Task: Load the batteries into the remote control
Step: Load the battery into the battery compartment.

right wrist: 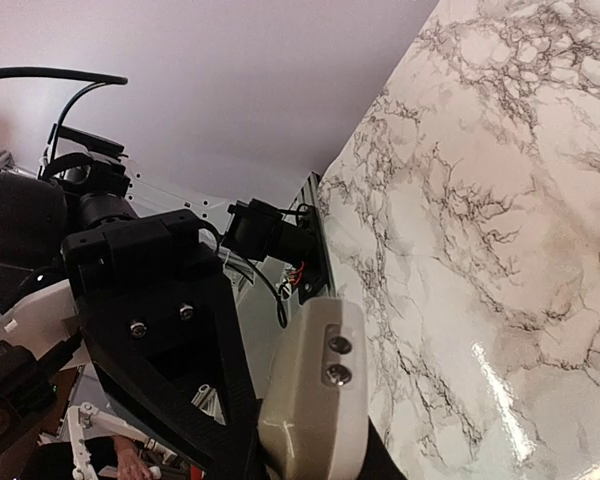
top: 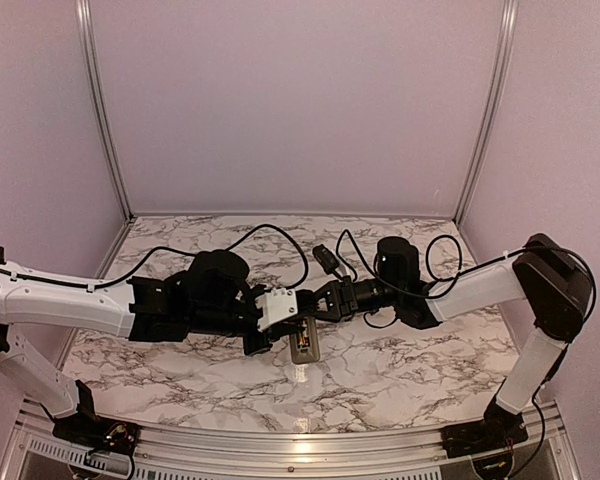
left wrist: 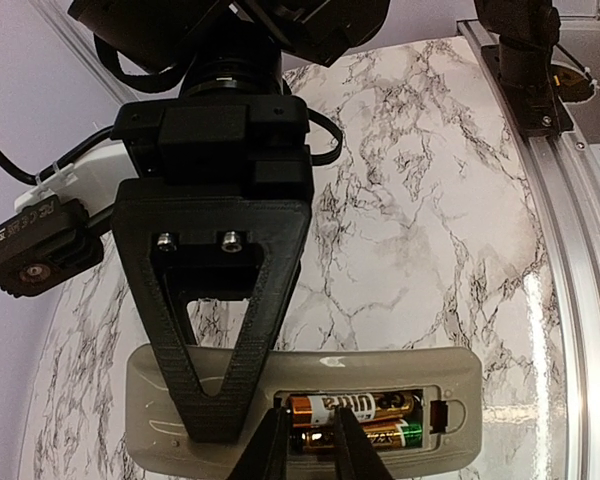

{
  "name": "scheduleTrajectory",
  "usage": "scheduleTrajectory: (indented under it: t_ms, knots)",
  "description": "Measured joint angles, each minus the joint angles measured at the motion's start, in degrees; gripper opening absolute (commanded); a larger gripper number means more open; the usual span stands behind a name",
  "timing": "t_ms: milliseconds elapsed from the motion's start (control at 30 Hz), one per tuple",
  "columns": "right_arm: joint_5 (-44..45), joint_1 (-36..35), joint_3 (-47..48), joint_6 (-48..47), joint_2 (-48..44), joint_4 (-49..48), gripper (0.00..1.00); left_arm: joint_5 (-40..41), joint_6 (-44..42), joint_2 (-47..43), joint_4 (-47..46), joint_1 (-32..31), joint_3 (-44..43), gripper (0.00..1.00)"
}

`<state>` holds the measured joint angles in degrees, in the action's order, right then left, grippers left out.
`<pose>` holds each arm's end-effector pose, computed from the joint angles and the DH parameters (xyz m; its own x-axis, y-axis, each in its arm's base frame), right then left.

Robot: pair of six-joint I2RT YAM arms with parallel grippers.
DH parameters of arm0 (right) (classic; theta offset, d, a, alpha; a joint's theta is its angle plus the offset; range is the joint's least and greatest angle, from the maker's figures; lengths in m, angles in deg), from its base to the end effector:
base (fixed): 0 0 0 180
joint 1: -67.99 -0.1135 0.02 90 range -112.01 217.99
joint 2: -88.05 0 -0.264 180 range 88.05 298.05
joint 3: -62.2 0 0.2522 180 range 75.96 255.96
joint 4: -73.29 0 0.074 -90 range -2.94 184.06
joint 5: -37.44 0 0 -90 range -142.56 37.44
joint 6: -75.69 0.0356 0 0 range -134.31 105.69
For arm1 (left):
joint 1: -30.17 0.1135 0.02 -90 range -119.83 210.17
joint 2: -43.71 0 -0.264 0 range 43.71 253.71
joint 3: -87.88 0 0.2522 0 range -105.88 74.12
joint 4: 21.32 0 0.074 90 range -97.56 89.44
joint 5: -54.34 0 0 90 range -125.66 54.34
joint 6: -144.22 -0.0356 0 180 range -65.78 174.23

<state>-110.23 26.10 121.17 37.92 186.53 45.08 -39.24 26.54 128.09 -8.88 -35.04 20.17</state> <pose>0.2365 0.2526 0.1959 -0.8592 -0.2028 -0.4697 -0.4812 0.0084 0.8766 0.1370 -0.3018 0.2506 0.2509 0.5625 -0.7878 0.9174 0.1216 0.3790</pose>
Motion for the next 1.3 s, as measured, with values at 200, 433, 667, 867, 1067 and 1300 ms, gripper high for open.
scheduleTrajectory:
  t_ms: [200,433,667,867,1067,1300]
  knots:
    - [-0.2,0.0,0.0,-0.1,0.0,0.1,0.00,0.0,-0.2,0.6,1.8,-0.1,-1.0,0.15]
    - [-0.1,0.1,0.0,-0.4,0.0,1.2,0.00,0.3,-1.0,2.1,4.5,-0.2,-3.0,0.14]
    - [0.3,0.4,-0.4,-0.5,0.0,3.3,0.00,2.2,-1.4,4.6,7.4,-1.1,-5.6,0.13]
    - [1.0,0.7,-1.1,-0.4,0.0,3.8,0.00,5.5,-1.8,6.5,8.8,-2.1,-7.2,0.11]
    - [1.6,0.7,-1.4,-0.2,0.0,3.8,0.00,9.5,-2.7,7.0,8.9,-3.3,-7.2,0.10]
    - [2.9,0.9,-1.7,1.1,0.0,3.5,0.00,14.7,-3.5,9.1,9.2,-4.7,-9.1,0.09]
